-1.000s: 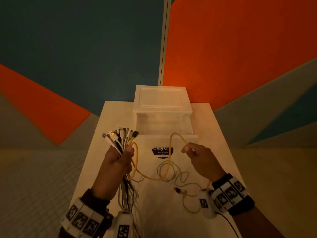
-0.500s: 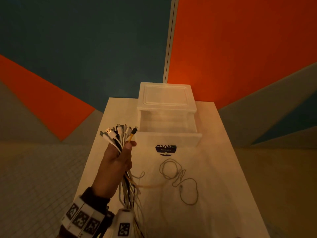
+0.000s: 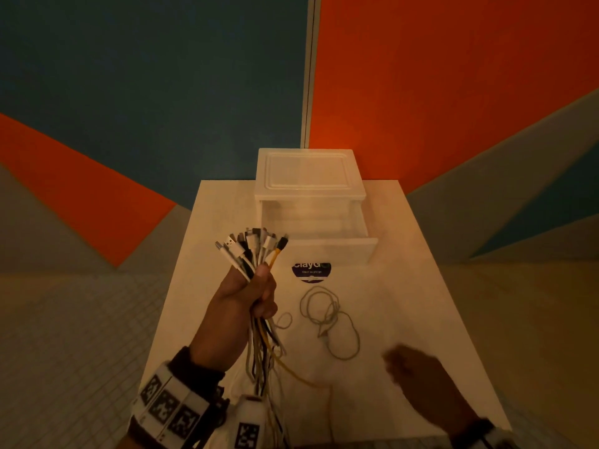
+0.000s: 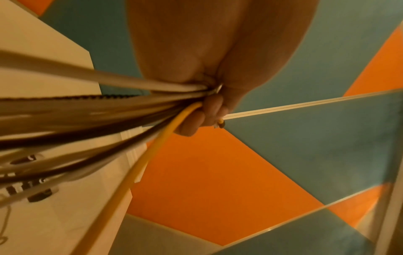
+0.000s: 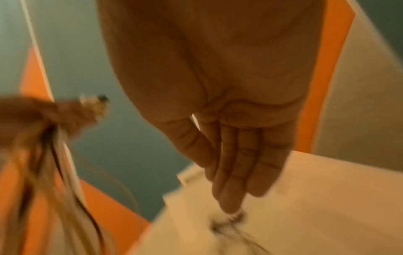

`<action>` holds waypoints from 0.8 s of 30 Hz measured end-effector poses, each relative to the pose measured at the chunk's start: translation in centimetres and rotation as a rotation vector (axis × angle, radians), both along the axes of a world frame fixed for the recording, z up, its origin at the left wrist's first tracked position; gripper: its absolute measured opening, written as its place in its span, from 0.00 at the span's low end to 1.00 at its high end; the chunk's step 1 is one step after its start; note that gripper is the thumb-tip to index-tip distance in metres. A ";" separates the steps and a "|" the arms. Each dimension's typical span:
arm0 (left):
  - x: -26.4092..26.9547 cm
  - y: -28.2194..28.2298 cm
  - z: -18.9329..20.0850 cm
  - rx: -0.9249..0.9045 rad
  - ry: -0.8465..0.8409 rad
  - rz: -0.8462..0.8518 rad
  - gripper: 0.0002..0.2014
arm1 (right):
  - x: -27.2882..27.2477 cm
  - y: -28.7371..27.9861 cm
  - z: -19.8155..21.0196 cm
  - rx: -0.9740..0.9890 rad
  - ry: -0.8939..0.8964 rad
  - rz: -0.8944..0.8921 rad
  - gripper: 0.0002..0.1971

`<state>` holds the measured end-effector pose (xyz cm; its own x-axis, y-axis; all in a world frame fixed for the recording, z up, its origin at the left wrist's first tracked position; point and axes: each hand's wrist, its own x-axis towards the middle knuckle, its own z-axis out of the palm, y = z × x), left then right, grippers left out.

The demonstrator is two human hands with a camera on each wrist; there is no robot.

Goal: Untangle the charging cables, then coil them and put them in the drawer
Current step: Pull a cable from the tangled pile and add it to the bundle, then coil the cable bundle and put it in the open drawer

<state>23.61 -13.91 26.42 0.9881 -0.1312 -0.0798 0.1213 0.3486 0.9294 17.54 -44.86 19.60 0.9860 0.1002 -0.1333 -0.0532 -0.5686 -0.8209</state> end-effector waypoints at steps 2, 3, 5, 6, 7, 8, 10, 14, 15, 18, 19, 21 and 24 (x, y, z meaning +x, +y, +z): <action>-0.3 -0.3 0.2 -0.036 0.008 -0.049 0.10 | 2.1 5.5 3.0 0.101 -0.001 0.027 0.15; -0.5 -0.5 0.3 -0.066 0.011 -0.074 0.10 | 3.4 7.6 4.0 0.221 0.051 0.105 0.21; -0.9 -1.1 0.6 -0.106 0.024 -0.094 0.10 | 5.0 11.6 5.2 0.376 0.150 0.329 0.35; -1.0 -1.4 0.7 -0.106 0.029 -0.087 0.10 | 5.5 13.1 5.6 0.404 0.192 0.403 0.35; -1.1 -1.6 0.9 -0.109 0.031 -0.086 0.11 | 5.8 14.3 5.1 0.423 0.236 0.480 0.31; -1.1 -1.7 1.1 -0.120 0.027 -0.096 0.10 | 5.6 15.9 4.6 0.426 0.268 0.553 0.26; -1.0 -1.3 1.6 -0.145 0.011 -0.120 0.08 | 5.0 17.2 2.1 0.444 0.433 0.666 0.16; -1.2 0.6 2.7 -0.174 -0.028 -0.112 0.09 | 3.3 16.4 -3.3 0.321 0.567 0.748 0.05; -1.4 0.9 3.0 -0.188 -0.047 -0.111 0.08 | 2.9 16.2 -4.3 0.308 0.595 0.766 0.06; -2.0 1.2 4.4 -0.217 -0.110 -0.115 0.09 | 1.1 15.7 -5.8 0.428 0.750 0.771 0.19; -2.2 1.3 5.0 -0.231 -0.125 -0.120 0.10 | 0.7 15.8 -5.4 0.445 0.769 0.780 0.19; -2.5 1.5 6.0 -0.254 -0.151 -0.134 0.12 | 0.8 15.6 -4.4 0.407 0.765 0.823 0.20; -2.9 1.7 6.5 -0.238 -0.170 -0.129 0.12 | 3.9 12.2 -4.7 0.226 0.731 0.778 0.38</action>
<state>20.74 -12.17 32.93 0.9585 -0.2519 0.1332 0.0288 0.5506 0.8343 21.48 -32.63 14.85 0.3317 0.7581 -0.5614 -0.2616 -0.4978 -0.8269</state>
